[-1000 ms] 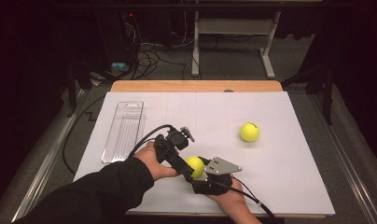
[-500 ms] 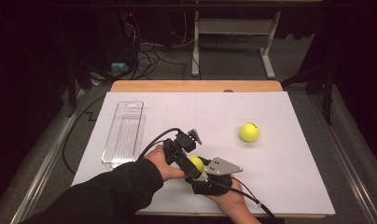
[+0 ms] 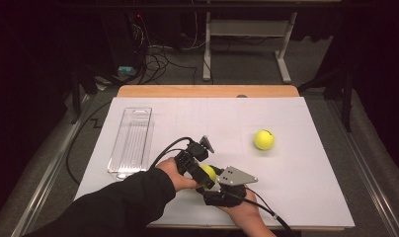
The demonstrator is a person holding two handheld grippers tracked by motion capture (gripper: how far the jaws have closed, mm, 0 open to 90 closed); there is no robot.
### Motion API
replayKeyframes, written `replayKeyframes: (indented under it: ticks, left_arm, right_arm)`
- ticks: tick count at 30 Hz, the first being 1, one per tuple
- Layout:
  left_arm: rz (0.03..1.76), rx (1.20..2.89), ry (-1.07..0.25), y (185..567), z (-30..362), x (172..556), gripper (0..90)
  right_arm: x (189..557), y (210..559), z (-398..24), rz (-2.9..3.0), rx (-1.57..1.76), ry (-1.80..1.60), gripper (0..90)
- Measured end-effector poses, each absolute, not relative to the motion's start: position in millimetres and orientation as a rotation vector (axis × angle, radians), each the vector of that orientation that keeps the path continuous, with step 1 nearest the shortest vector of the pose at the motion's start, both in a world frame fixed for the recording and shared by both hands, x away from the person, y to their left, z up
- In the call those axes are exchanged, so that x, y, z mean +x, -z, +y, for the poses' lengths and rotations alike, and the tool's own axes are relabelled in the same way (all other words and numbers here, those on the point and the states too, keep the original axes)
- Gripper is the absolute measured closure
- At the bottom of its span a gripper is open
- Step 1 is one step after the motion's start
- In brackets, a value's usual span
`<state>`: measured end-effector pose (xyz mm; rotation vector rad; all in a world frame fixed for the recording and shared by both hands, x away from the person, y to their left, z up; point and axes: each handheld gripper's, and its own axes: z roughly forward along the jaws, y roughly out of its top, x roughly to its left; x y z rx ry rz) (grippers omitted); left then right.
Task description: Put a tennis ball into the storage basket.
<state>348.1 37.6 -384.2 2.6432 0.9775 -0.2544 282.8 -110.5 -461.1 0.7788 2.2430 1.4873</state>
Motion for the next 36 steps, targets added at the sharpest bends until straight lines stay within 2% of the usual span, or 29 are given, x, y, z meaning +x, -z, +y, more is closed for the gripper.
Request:
replayKeyframes:
  ticks: [3, 20, 21, 28, 36]
  left_arm:
    - [0.976, 2.642, 0.277, 385.2, 36.9, 348.0, 23.7]
    - [0.971, 2.665, 0.264, 382.7, 35.0, 347.9, 26.1]
    - [0.972, 2.667, 0.256, 382.7, 34.9, 347.8, 26.2]
    - [1.003, 2.662, 0.233, 381.5, 40.2, 351.4, 26.2]
    - [1.026, 2.675, 0.208, 379.4, 47.5, 355.6, 26.2]
  right_arm:
    - [283.0, 461.6, -110.0, 2.243, 0.779, -1.485, 27.2]
    - [283.1, 462.7, -110.1, 2.227, 0.757, -1.492, 25.5]
    - [283.2, 463.0, -110.0, 2.228, 0.758, -1.498, 24.2]
    - [285.7, 466.1, -110.0, 2.249, 0.781, -1.471, 0.0]
    - [283.8, 465.1, -121.9, 2.218, 0.803, -1.446, 0.0]
